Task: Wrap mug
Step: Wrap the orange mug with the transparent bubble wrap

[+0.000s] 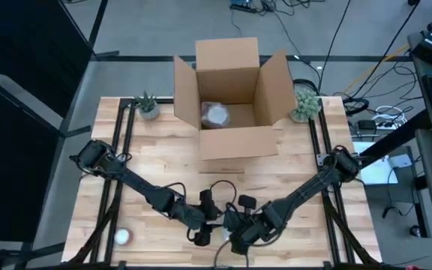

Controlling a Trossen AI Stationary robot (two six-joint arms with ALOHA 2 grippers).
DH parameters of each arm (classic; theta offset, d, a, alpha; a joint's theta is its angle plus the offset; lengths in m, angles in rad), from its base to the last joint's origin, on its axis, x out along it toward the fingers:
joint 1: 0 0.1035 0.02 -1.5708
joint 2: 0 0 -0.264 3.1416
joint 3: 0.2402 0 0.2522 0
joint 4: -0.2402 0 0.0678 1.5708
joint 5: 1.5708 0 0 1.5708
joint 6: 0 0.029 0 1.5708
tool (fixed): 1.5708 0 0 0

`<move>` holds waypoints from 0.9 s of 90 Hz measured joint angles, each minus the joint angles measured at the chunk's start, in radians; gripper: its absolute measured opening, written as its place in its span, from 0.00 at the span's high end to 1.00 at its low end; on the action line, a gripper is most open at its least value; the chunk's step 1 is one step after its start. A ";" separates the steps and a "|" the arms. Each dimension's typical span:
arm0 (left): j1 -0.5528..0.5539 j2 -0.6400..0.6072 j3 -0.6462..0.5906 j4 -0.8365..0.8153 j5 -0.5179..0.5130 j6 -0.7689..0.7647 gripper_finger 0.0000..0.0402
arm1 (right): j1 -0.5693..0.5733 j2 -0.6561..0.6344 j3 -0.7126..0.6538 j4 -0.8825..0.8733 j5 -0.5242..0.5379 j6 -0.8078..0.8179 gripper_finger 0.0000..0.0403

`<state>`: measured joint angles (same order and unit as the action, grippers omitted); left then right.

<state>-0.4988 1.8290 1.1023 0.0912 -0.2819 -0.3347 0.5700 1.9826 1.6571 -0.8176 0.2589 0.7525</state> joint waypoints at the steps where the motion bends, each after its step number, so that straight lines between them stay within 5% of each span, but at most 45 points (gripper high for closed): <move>1: 0.000 0.000 0.000 0.000 0.000 0.000 0.55 | -0.003 0.000 -0.005 0.002 -0.007 -0.002 1.00; 41: 0.001 0.000 0.000 0.000 -0.002 0.004 0.55 | -0.079 -0.008 -0.212 0.242 -0.178 -0.032 1.00; 81: 0.006 0.000 0.000 0.001 -0.006 0.007 0.55 | -0.085 -0.044 -0.288 0.327 -0.206 -0.036 1.00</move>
<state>-0.4931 1.8286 1.1019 0.0918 -0.2878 -0.3275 0.4851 1.9381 1.3693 -0.4908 0.0531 0.7167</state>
